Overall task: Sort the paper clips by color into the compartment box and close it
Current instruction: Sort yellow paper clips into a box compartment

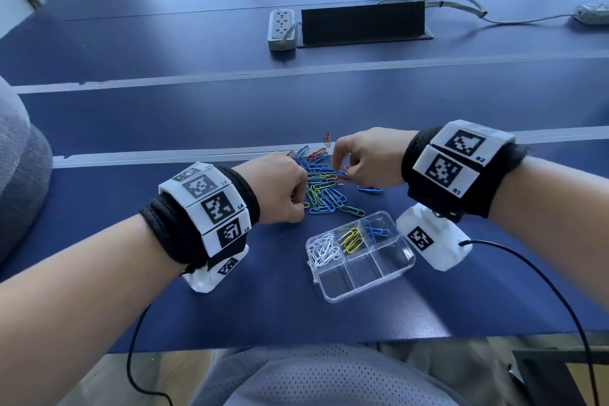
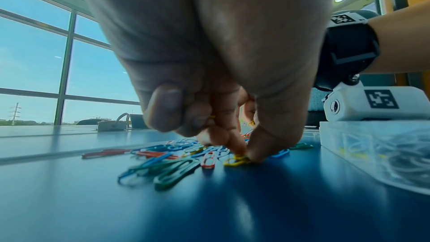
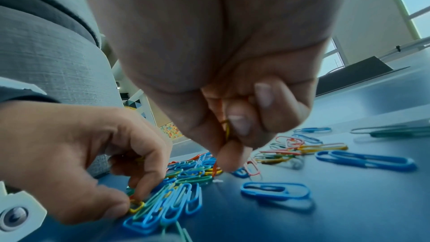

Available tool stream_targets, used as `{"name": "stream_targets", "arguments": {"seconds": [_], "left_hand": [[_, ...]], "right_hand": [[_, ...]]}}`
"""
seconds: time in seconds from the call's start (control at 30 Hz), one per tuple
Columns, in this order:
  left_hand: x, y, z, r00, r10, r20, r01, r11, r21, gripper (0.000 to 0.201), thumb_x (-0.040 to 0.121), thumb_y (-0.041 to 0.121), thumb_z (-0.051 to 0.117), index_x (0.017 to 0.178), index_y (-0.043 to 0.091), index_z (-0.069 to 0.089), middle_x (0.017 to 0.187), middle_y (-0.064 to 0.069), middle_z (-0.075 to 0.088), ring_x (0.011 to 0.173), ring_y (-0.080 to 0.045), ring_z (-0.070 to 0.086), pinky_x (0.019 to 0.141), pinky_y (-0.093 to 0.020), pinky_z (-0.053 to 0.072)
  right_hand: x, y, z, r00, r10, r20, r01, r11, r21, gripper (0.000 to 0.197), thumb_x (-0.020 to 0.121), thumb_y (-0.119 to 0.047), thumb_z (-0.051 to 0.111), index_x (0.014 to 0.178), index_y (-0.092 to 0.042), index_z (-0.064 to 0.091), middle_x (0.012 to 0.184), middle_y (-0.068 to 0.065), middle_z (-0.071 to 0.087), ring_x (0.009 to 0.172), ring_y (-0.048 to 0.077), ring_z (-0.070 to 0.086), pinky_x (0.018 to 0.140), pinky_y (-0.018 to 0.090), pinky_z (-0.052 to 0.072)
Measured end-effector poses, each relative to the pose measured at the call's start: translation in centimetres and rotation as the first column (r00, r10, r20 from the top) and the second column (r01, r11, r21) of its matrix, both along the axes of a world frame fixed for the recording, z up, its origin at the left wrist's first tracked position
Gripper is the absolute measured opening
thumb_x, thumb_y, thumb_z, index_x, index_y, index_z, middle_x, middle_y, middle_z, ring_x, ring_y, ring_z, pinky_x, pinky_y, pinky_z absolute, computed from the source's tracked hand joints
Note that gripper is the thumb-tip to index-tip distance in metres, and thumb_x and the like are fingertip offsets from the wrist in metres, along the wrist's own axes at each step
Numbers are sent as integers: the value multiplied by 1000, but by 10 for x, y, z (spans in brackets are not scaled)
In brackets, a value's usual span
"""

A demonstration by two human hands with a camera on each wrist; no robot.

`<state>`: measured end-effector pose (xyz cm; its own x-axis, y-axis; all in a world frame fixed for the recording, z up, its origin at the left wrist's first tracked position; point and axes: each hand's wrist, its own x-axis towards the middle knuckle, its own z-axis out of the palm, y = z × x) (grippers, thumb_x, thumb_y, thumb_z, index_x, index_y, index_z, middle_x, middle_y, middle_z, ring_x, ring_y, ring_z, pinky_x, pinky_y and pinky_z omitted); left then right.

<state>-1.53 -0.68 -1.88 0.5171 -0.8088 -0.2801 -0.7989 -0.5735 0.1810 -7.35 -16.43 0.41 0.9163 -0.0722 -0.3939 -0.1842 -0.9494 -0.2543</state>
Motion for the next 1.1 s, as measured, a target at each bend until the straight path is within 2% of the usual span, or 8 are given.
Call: {"name": "stream_targets", "arguments": {"seconds": [0.1,0.23,0.33,0.4,0.5,0.67,0.9,1.1], "left_hand": [[0,0,0,1000,-3,-16,3,1000,-2,9,75,26,61,69,21,56,76,3,57,76,-17,48,74,-27,47],[0,3,1,1000,8,-16,-9,1000,-27,10,74,22,60,68,20,52,65,7,52,61,-8,44,59,-25,40],[0,3,3,1000,25,-7,-25,996,-83,12,75,16,56,72,19,45,60,8,43,54,-5,36,49,-21,29],[0,1,3,999,43,-3,-43,996,-84,17,78,14,51,69,20,38,59,7,40,53,-7,34,50,-29,27],[-2,-2,2,994,102,-26,-104,993,-48,26,85,16,43,63,21,28,63,4,40,63,-21,39,61,-28,30],[-3,-5,5,988,151,-40,-153,987,-50,26,88,17,39,64,21,30,64,6,38,73,-24,39,63,-27,27],[-10,-5,13,984,146,-100,-153,985,-76,11,86,25,41,80,17,45,67,6,44,75,-23,44,64,-27,31],[-19,-7,22,973,135,-186,-136,991,7,13,91,23,34,82,18,41,74,2,43,82,-24,43,69,-29,33]], "right_hand": [[3,-2,1,999,19,-45,-19,1000,14,29,83,-6,52,100,-23,69,64,-10,59,79,14,55,75,25,50],[4,-2,4,999,32,-22,-32,999,-4,27,89,-6,44,99,-21,64,80,-4,69,75,11,54,60,16,37],[8,-1,3,998,64,-11,-65,995,-70,32,92,-5,39,110,-19,62,77,-6,54,83,17,48,54,18,34],[10,3,1,995,97,-19,-98,991,-95,34,91,-7,41,110,-22,66,81,-5,51,87,19,49,65,21,41],[13,7,-1,994,109,33,-105,989,-103,26,89,-14,50,101,-22,72,96,0,66,97,23,60,84,28,50],[18,5,-3,994,105,40,-97,982,-163,14,81,-18,65,91,-16,75,94,3,72,92,23,65,78,28,53],[16,8,-4,995,103,1,-100,969,-224,25,77,-29,64,86,-7,73,72,7,60,72,24,55,61,23,42],[19,7,-2,995,87,41,-76,975,-210,20,78,-23,66,90,-10,74,85,9,71,81,25,62,65,25,46]]}}
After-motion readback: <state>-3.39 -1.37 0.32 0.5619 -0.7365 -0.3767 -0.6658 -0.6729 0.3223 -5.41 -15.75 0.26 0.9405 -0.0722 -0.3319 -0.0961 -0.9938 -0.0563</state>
